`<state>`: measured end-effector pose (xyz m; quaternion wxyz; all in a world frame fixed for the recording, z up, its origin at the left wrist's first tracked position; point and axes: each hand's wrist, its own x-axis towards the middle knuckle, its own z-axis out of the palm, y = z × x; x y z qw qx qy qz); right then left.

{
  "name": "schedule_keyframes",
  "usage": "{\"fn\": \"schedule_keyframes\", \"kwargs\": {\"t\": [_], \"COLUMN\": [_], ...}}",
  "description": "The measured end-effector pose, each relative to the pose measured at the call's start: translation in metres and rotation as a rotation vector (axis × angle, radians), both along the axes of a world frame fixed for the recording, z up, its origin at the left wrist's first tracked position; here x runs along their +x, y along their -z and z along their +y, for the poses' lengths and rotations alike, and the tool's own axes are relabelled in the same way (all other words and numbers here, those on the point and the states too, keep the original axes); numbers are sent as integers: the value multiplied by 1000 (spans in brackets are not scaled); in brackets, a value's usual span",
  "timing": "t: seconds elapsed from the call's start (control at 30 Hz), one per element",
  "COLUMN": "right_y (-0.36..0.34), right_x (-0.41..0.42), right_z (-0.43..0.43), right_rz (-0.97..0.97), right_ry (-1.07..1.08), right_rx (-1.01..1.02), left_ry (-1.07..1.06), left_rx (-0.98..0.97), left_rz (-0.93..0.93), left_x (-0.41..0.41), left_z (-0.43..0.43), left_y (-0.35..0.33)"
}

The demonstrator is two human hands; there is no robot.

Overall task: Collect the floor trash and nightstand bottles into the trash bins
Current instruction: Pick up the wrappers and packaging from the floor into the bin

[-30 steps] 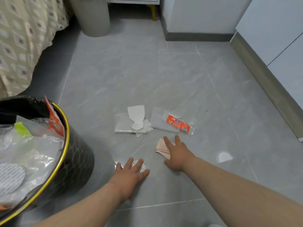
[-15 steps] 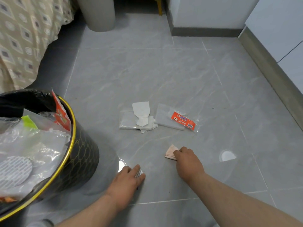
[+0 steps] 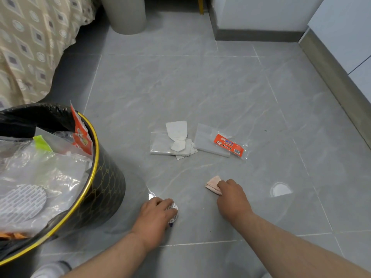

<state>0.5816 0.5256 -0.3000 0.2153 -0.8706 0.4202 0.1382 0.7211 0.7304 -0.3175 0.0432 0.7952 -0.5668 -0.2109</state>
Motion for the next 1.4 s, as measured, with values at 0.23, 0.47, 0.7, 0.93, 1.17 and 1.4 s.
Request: {"fn": "schedule_keyframes", "kwargs": {"t": [0.23, 0.47, 0.7, 0.93, 1.17, 1.4], "right_y": [4, 8, 10, -28, -139, -221], "right_x": [0, 0, 2, 11, 51, 121], "right_z": [3, 5, 4, 1, 30, 101], "right_rz": [-16, -27, -23, -53, -244, -424], "right_ry": [17, 26, 22, -45, -141, -220], "right_rx": [-14, -27, 4, 109, 92, 55], "left_ry": [-141, -201, -200, -227, -152, -577], "left_rx": [113, 143, 240, 94, -83, -237], "left_rz": [178, 331, 329, 285, 146, 46], "left_x": [1, 5, 11, 27, 73, 138], "left_z": [-10, -11, -25, -57, -21, 112], "left_y": [0, 7, 0, -76, -243, -265]}}
